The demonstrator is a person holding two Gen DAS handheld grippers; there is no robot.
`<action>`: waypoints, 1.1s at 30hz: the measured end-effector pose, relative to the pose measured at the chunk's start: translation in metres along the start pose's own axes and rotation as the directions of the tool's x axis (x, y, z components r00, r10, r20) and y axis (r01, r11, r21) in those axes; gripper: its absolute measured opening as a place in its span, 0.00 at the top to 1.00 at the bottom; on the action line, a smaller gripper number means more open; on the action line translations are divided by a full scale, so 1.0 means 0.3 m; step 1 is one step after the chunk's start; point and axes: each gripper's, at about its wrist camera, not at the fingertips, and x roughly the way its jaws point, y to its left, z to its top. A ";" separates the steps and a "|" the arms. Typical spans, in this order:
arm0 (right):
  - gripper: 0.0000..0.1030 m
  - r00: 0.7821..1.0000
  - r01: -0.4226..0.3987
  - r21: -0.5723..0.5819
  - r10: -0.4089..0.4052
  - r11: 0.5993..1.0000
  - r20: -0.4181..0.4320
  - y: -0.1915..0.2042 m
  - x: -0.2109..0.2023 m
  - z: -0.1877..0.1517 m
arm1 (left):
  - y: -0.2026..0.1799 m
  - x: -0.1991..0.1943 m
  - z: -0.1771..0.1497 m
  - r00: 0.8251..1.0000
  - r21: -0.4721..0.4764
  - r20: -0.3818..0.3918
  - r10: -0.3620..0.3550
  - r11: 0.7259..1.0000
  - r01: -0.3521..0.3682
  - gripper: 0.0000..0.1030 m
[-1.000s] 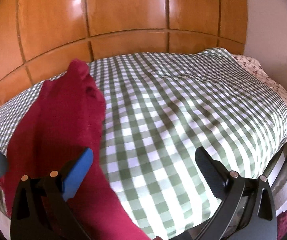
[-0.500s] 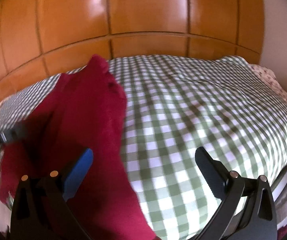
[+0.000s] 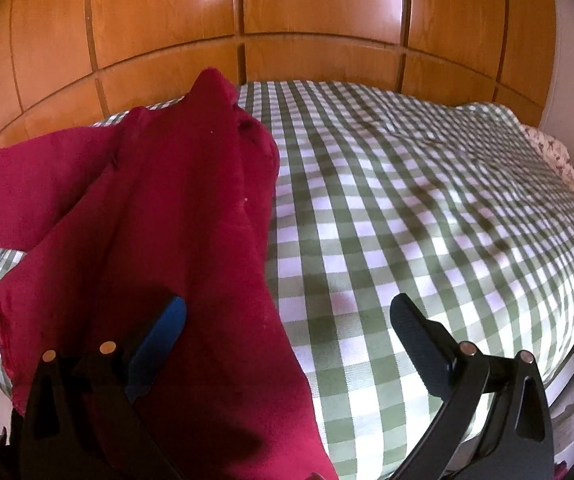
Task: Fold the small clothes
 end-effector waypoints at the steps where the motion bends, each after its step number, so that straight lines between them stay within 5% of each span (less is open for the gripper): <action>1: 0.02 1.000 -0.003 -0.002 0.003 1.000 -0.008 0.002 0.007 0.000 | 0.047 0.008 0.012 0.999 -0.005 0.007 0.046 0.999 -0.046 0.93; 9: 0.02 0.997 -0.076 0.049 0.077 0.996 -0.030 -0.015 0.039 -0.007 | 0.374 0.055 0.092 0.954 -0.042 0.013 0.301 0.953 -0.300 0.93; 19: 0.02 0.996 -0.078 0.040 0.080 0.996 -0.047 -0.010 0.047 0.000 | 0.589 0.264 0.068 0.834 0.003 -0.141 0.533 0.843 -0.538 0.93; 21: 0.02 0.995 -0.083 0.043 0.086 0.996 -0.049 -0.014 0.049 0.001 | 0.583 0.307 0.042 0.807 0.026 -0.198 0.557 0.826 -0.563 0.85; 23: 0.02 0.995 -0.087 0.046 0.090 0.995 -0.051 -0.016 0.050 0.003 | 0.542 0.309 0.021 0.776 0.051 -0.207 0.596 0.798 -0.600 0.41; 25: 0.02 0.994 -0.091 0.046 0.093 0.995 -0.054 -0.017 0.052 0.005 | 0.483 0.258 0.012 0.790 0.035 -0.128 0.600 0.798 -0.601 0.13; 27: 0.02 0.993 -0.102 0.051 0.105 0.993 -0.061 -0.023 0.051 0.012 | 0.414 0.194 0.002 0.817 -0.016 -0.056 0.574 0.818 -0.576 0.12; 33: 0.02 0.979 -0.204 0.140 0.205 0.969 0.006 -0.083 -0.015 0.042 | 0.146 0.125 -0.070 0.962 -0.099 0.004 0.275 0.957 -0.273 0.11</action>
